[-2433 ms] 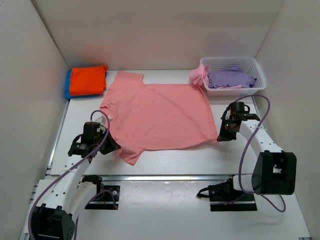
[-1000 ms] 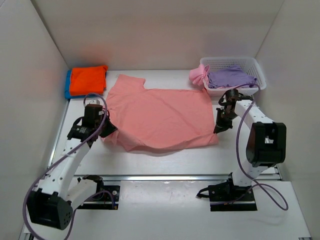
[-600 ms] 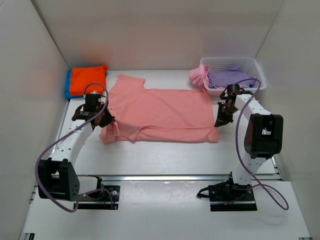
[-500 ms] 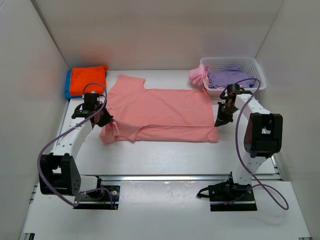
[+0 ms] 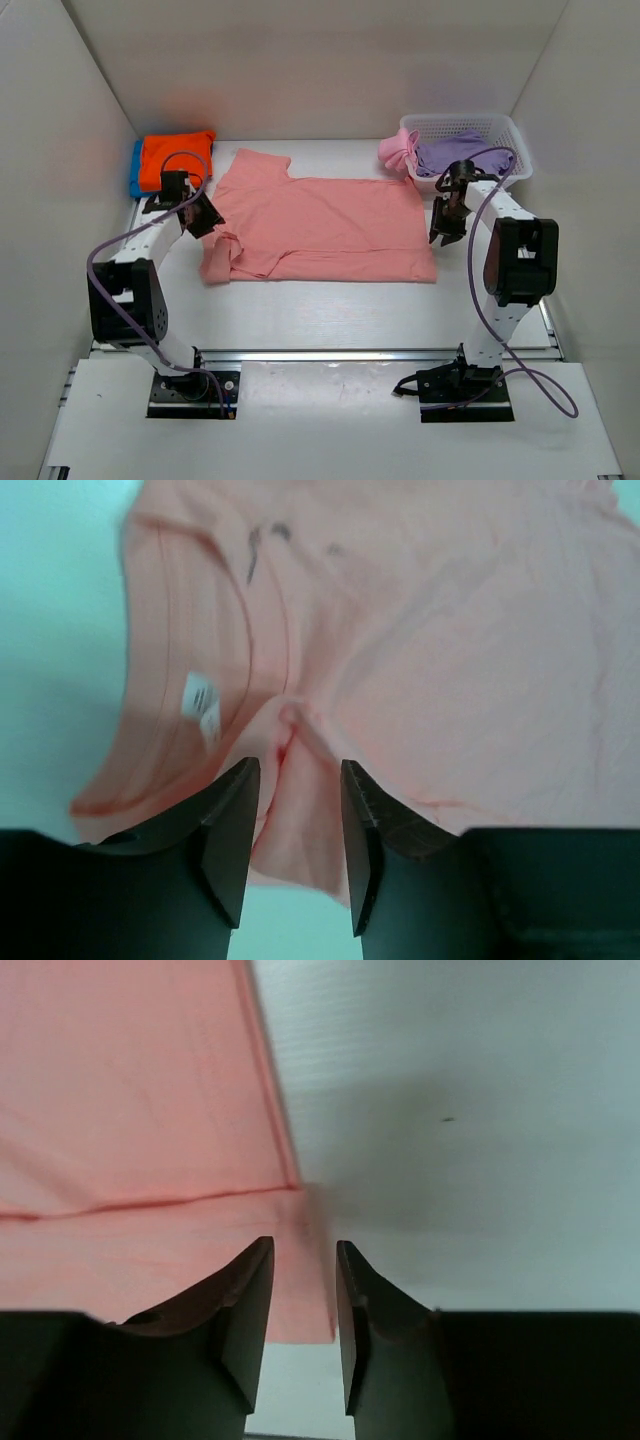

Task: Fold and stack the t-shirts
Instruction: Fold the flattened tshirt in 1/3 of the way

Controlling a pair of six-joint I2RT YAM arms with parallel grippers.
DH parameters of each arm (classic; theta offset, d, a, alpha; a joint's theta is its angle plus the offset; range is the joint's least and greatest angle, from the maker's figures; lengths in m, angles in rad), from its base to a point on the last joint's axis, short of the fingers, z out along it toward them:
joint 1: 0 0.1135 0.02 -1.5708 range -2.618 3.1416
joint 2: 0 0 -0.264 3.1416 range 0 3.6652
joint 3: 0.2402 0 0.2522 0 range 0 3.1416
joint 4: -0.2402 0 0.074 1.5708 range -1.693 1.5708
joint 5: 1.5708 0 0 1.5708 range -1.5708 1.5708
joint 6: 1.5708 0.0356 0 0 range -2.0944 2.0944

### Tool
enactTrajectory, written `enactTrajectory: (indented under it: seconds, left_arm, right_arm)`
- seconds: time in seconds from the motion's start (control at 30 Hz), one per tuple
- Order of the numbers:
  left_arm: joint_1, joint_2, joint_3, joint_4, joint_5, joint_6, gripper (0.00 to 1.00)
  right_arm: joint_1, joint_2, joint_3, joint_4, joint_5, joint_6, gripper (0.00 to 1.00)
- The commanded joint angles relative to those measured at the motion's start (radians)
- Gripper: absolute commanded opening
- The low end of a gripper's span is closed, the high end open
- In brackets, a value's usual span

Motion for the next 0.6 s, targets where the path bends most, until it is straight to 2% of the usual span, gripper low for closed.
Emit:
enactTrajectory:
  seconds: [0.0, 0.1, 0.17, 0.2, 0.23, 0.27, 0.33, 0.43, 0.57]
  left_arm:
    - [0.003, 0.041, 0.131, 0.004, 0.027, 0.066, 0.51]
    - [-0.009, -0.02, 0.088, -0.035, 0.046, 0.077, 0.5]
    - [-0.028, -0.063, 0.028, -0.055, 0.041, 0.079, 0.49]
    - [-0.036, -0.079, -0.028, -0.071, 0.04, 0.086, 0.46]
    - [-0.039, -0.112, -0.08, -0.081, 0.027, 0.09, 0.44]
    - [-0.081, -0.137, -0.14, -0.076, 0.015, 0.093, 0.38]
    - [-0.088, -0.171, -0.214, -0.059, 0.021, 0.084, 0.3]
    - [-0.106, -0.175, -0.289, -0.004, 0.0, 0.068, 0.25]
    - [-0.169, -0.093, -0.257, -0.035, -0.107, 0.105, 0.21]
  right_arm:
    - [0.023, -0.044, 0.064, 0.012, 0.249, 0.037, 0.34]
    - [0.042, -0.107, 0.016, 0.027, 0.224, 0.032, 0.33]
    - [0.058, -0.136, -0.031, 0.05, 0.183, 0.031, 0.23]
    - [0.075, -0.161, -0.048, 0.055, 0.166, 0.038, 0.11]
    - [0.084, -0.184, -0.077, 0.061, 0.137, 0.041, 0.04]
    - [0.114, -0.192, -0.111, 0.09, 0.089, 0.058, 0.01]
    - [0.13, -0.215, -0.164, 0.13, 0.049, 0.073, 0.0]
    - [0.154, -0.213, -0.251, 0.213, -0.005, 0.1, 0.0]
    - [0.13, -0.172, -0.306, 0.248, -0.052, 0.123, 0.0]
